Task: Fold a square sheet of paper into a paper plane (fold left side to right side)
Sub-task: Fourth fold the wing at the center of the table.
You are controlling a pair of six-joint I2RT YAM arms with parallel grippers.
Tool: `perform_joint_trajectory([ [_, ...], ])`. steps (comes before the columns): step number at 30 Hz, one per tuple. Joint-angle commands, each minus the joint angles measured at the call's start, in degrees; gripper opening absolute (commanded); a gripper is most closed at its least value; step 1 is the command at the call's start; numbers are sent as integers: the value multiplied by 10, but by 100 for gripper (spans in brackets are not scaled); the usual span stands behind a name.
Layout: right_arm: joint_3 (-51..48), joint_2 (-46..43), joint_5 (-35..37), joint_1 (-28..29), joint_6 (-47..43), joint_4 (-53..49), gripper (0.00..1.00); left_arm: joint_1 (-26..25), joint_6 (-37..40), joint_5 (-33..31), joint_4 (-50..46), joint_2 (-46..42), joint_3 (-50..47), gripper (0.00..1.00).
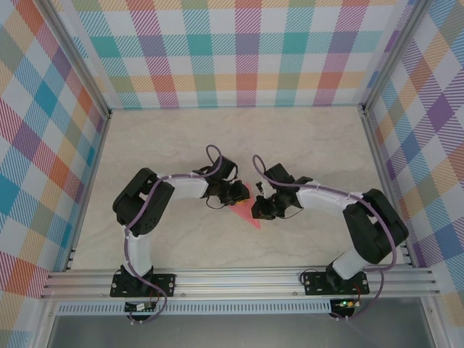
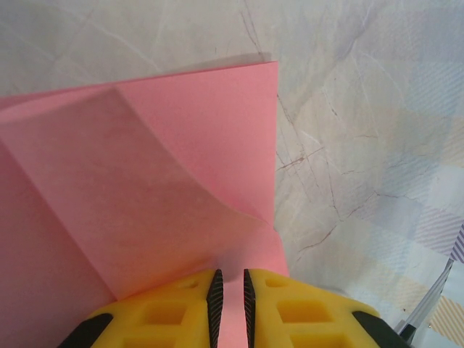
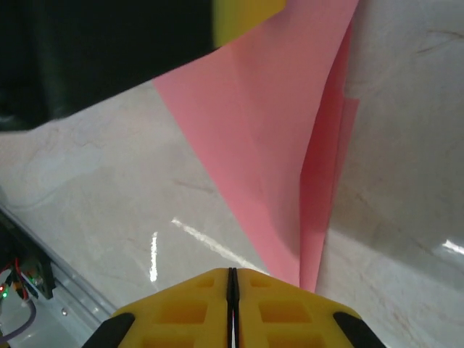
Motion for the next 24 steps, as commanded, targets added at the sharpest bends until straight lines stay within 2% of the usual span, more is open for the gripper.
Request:
perform_joint_trajectory([
  [1, 13, 31, 5, 5, 17, 19, 9, -3, 5, -41, -74, 4, -18, 20],
  [10, -8, 68, 71, 11, 14, -49, 9, 13, 42, -45, -82, 3, 0, 21],
  [15, -28, 78, 81, 16, 15, -61, 8, 58, 82, -30, -69, 11, 11, 23],
  [24, -42, 78, 88, 21, 21, -69, 8, 142, 121, 35, -14, 62, 38, 23],
])
